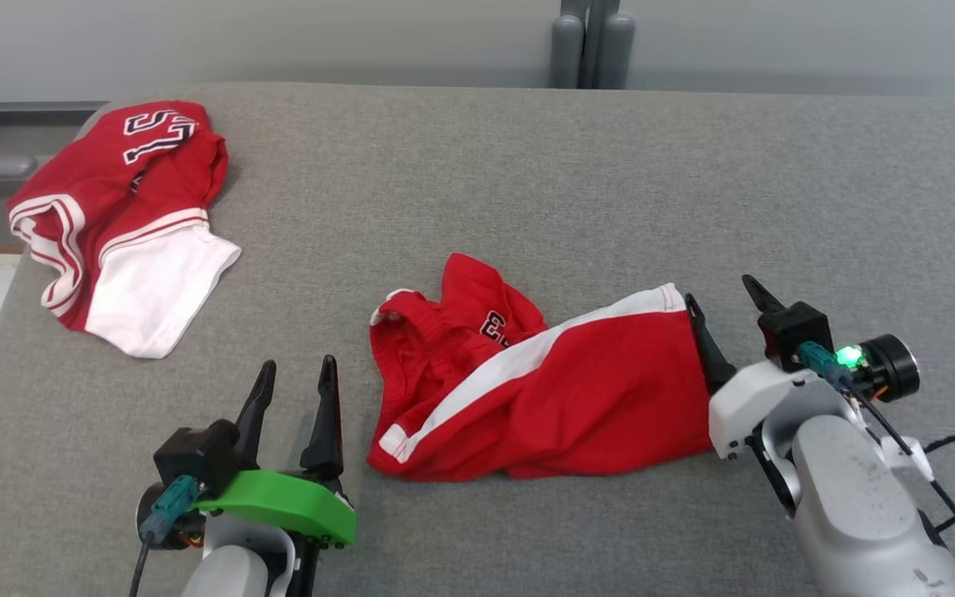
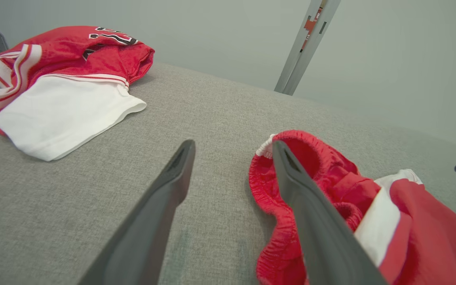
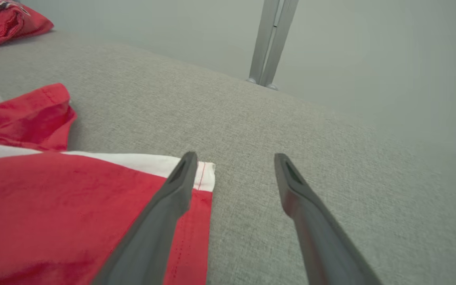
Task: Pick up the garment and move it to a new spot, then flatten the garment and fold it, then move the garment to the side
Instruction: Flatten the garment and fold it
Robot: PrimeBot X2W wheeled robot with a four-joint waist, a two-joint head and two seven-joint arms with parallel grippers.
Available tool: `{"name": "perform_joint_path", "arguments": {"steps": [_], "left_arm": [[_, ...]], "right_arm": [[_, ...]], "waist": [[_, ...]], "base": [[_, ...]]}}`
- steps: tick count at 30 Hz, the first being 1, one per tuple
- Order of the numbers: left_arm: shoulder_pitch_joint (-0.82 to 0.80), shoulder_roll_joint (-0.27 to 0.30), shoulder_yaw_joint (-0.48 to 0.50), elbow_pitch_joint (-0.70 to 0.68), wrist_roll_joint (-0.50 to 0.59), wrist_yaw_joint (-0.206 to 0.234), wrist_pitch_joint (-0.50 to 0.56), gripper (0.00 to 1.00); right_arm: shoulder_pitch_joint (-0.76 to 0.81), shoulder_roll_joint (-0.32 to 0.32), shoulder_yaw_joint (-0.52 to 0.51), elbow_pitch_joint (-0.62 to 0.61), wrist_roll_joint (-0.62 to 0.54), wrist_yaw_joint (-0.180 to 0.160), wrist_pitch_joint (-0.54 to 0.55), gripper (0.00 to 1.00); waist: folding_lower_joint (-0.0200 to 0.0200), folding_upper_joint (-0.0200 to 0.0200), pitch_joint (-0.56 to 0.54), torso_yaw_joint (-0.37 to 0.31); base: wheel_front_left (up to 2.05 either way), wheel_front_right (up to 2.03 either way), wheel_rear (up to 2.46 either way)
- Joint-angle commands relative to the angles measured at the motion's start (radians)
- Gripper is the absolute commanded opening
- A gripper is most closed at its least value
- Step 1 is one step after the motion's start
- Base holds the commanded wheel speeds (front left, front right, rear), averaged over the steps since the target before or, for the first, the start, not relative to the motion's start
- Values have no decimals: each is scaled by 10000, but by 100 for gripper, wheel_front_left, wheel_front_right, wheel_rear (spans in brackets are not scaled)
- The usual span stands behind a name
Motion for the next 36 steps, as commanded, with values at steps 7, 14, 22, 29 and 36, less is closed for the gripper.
{"name": "perform_joint_path", "arguments": {"steps": [7,14,22,29,36], "left_arm": [[-38,-246,253,163,413,-294,-3,100],[107,-344,472,218,643,-421,-4,100],[157,-383,604,287,818,-522,-3,100],[268,-396,709,324,871,-565,-4,100],[377,-399,792,298,843,-529,-5,100]], "right_arm": [[-1476,-45,110,2859,-128,-14,521,100],[-1732,-43,416,4552,645,-12,595,17],[-1628,-62,628,4303,930,-14,29,0],[-36,-53,235,1657,985,-14,-28,0],[2358,-48,-191,-808,1279,-14,-23,0]], "waist": [[0,0,158,757],[0,0,89,705],[0,0,-66,99],[0,0,-251,-328],[0,0,-349,-604]], "base": [[0,0,0],[0,0,0],[0,0,0],[0,0,0],[0,0,0]]}}
